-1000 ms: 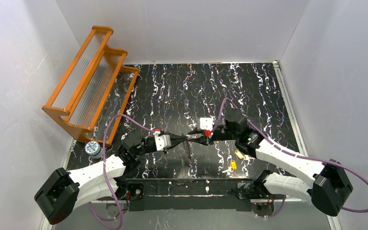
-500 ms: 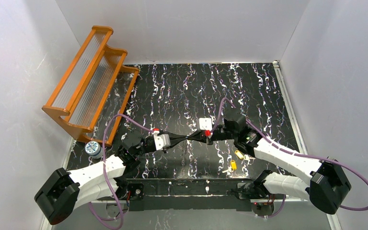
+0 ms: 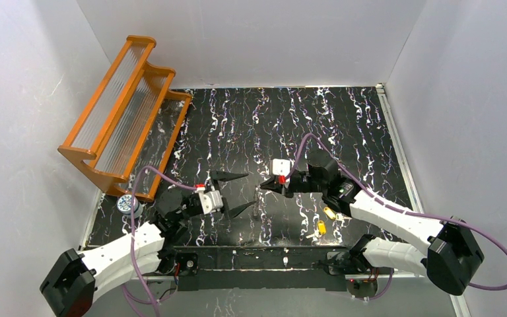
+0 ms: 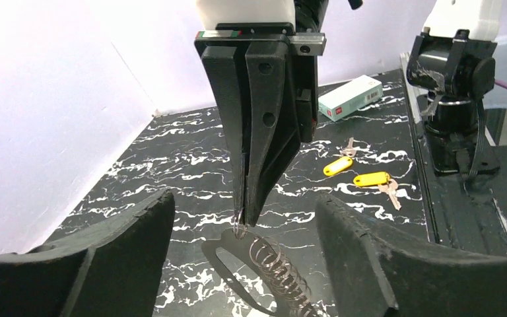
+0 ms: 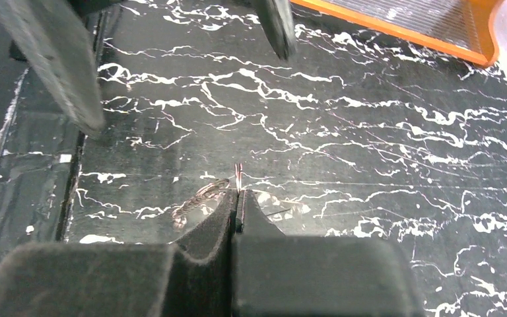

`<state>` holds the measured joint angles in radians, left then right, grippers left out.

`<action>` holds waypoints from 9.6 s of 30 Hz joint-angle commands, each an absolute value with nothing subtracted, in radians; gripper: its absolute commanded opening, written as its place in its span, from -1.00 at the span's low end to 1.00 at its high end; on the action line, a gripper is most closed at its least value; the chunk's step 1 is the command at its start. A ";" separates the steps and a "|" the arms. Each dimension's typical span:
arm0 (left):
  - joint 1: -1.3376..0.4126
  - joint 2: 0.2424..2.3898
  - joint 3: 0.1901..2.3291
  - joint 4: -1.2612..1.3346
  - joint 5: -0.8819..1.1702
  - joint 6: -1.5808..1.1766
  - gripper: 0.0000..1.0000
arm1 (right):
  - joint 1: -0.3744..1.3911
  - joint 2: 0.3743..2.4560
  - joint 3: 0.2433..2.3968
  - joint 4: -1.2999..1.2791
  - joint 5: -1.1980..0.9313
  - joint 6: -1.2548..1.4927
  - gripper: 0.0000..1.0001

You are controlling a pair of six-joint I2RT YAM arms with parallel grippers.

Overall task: Put the keys on the keyring
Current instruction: Adjust the keyring, then pick up the key from the center of the board, then place the key at the center of the board, then pick up the key from the center of the board.

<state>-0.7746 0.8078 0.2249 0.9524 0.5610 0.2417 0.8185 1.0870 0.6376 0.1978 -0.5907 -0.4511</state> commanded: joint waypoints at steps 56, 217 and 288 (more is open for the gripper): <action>-1.360 1.973 0.795 1.008 0.023 0.075 0.09 | 0.376 0.999 0.413 0.520 -0.243 0.129 -0.97; -0.832 1.358 0.613 0.172 -0.002 0.067 -0.15 | 0.507 1.014 0.616 0.168 -0.606 -0.232 -0.97; -0.858 1.408 0.407 0.552 0.212 0.361 -0.60 | 0.508 1.016 0.600 0.169 -0.626 -0.236 -0.97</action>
